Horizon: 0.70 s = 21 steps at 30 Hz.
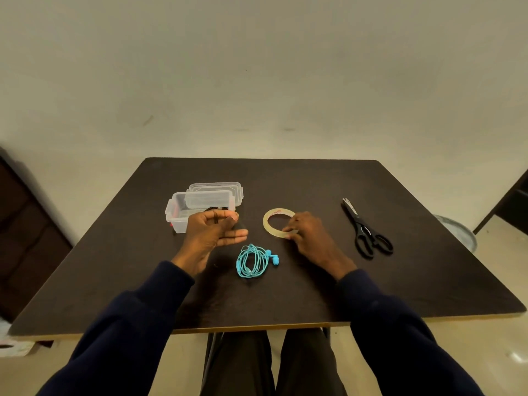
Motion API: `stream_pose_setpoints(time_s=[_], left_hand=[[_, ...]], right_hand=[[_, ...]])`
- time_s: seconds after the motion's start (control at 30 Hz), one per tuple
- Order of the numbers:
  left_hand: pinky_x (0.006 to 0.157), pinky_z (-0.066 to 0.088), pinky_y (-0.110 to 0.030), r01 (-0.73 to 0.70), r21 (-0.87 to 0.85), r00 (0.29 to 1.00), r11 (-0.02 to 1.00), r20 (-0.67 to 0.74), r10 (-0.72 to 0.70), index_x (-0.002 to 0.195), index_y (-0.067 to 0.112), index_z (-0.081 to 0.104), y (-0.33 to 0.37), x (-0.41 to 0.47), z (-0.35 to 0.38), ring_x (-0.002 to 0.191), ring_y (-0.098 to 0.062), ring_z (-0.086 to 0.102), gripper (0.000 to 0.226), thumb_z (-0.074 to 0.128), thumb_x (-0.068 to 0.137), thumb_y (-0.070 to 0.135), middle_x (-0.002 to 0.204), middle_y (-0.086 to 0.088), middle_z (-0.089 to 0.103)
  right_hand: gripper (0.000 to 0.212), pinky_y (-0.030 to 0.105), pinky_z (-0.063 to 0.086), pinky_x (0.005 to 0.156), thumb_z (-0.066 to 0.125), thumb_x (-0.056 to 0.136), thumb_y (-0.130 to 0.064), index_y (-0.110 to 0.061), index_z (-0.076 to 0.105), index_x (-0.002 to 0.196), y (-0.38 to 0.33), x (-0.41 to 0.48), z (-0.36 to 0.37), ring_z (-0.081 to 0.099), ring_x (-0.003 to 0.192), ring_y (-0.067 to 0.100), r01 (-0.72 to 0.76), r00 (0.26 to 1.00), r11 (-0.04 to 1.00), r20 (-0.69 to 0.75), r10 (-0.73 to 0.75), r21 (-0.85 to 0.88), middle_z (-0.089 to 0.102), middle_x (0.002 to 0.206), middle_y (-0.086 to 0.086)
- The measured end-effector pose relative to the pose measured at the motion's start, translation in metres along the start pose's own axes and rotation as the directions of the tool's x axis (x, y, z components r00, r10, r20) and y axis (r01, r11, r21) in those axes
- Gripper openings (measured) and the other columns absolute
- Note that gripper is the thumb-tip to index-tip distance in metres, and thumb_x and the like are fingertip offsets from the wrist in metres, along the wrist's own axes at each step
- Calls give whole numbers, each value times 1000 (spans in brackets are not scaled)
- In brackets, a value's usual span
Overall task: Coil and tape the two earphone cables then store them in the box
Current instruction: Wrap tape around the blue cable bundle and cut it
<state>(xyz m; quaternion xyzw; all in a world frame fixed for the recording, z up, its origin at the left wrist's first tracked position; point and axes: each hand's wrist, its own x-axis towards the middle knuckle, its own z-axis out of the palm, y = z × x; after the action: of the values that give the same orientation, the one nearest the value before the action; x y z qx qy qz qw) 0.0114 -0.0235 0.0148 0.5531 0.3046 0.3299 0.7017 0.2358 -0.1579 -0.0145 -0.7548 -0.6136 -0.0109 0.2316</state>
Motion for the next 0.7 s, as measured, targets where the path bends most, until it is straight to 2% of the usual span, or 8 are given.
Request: stream_pose_setpoints(time_s=[0.1,0.23,0.43,0.5,0.53,0.57,0.63,0.7], left_hand=[[75,64,-48,5,21,1000,1000,-22,-5,107,-4,68,-3,-1,-3,86,-39,76,21,70,91,9,96,-18,76],[68,64,-42,15,61,1000,998,-19,-13,104,-1,69,-5,-1,-3,84,-37,76,15,69,91,8,98,-17,76],[72,64,-44,13,97,1000,995,-11,-12,105,-2,69,-3,-1,4,83,-36,76,17,70,92,10,96,-16,77],[73,64,-43,24,97,1000,995,-1,-24,105,-2,69,-1,-2,7,83,-36,76,18,71,91,10,95,-17,77],[73,64,-43,30,97,1000,995,4,-31,105,-2,70,0,-2,8,83,-36,76,18,71,91,10,94,-17,77],[73,64,-42,36,99,999,994,8,-37,105,-1,70,1,-3,10,83,-36,76,18,71,92,10,94,-17,77],[73,64,-42,37,109,999,993,11,-39,104,-1,70,2,-3,11,83,-35,76,17,70,92,12,93,-17,77],[72,65,-42,29,134,999,991,12,-31,103,0,70,3,-4,13,82,-34,77,15,70,93,12,92,-17,77]], right_hand=[[20,39,51,87,64,93,-11,-16,75,108,11,-4,-9,57,102,19,1,992,991,-126,-18,-131,69,106,2],[20,44,52,86,67,88,-3,-15,79,99,46,-10,-35,61,91,26,-172,957,940,-277,88,-295,72,95,7],[27,42,51,93,63,90,-1,-8,74,112,92,-23,-53,58,103,28,-427,898,873,-221,380,-235,70,107,13],[32,44,49,98,63,89,-1,-9,72,119,89,-25,-54,57,111,30,-429,899,869,-206,386,-245,69,116,13],[32,45,47,101,64,90,-3,-9,71,120,82,-25,-53,56,114,30,-392,912,890,-231,340,-234,69,119,12],[28,42,46,101,67,91,-7,-8,71,119,69,-25,-51,58,115,29,-328,922,927,-275,272,-184,69,119,11],[20,26,49,94,70,92,-16,-11,75,111,27,-23,-47,65,104,16,-189,915,979,-349,203,72,73,109,6],[19,12,51,81,73,90,-25,-18,76,107,-19,-17,-41,68,93,1,-122,934,923,-272,231,364,74,102,-5]])
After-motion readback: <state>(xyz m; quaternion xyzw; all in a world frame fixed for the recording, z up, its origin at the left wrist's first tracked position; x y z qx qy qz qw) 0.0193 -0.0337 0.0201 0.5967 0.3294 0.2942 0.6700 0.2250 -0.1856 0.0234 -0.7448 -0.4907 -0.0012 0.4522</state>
